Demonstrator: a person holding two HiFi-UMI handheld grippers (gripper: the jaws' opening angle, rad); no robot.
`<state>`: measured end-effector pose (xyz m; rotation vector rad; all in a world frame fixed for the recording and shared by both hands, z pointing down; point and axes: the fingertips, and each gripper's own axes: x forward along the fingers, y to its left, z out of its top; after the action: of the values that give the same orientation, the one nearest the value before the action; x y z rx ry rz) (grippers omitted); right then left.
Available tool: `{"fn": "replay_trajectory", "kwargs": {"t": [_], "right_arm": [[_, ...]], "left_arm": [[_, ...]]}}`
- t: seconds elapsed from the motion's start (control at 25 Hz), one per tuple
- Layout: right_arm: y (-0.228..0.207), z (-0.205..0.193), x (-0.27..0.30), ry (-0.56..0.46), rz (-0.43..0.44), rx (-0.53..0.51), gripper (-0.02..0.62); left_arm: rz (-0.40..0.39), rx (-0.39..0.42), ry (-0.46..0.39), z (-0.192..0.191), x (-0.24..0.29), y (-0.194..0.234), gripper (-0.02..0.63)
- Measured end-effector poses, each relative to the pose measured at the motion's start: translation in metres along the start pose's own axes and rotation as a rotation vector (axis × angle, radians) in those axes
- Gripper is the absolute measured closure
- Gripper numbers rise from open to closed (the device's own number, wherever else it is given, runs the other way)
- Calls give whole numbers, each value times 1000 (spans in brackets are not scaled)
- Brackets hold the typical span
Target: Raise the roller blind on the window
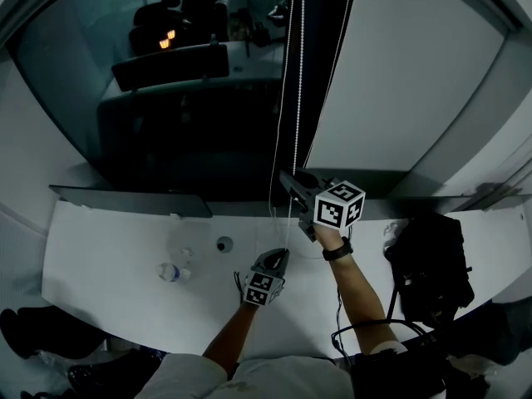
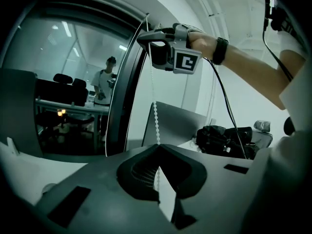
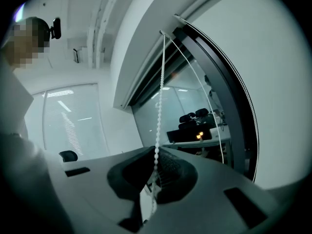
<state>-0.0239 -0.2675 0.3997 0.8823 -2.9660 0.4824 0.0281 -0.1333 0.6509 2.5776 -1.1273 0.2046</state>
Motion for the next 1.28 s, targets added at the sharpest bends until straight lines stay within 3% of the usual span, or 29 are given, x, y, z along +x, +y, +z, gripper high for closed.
{"fn": "replay_trajectory", "kwargs": {"t": [0.24, 0.36, 0.48, 0.56, 0.68, 1.04, 1.28], "right_arm": [[4, -95, -11, 126, -33, 51, 595], [4, -119, -27, 60, -53, 128, 595], [-3, -120, -42, 37, -118, 43, 594], [-8, -119, -53, 39, -167, -29, 594], [-12, -117, -73, -10, -220, -23, 594], [2, -107, -124, -80, -408, -119, 594], [29, -81, -180, -234, -627, -241, 594]], "left_arm": [[69, 6, -11, -6, -7, 20, 603], [101, 77, 30, -19, -15, 22, 602], [121, 103, 95, -47, -21, 24, 601], [142, 47, 94, -49, -29, 25, 601], [161, -23, 62, -54, -40, 27, 601], [207, -37, -64, 2, -74, 33, 601], [174, 21, -186, 58, -106, 8, 601]]}}
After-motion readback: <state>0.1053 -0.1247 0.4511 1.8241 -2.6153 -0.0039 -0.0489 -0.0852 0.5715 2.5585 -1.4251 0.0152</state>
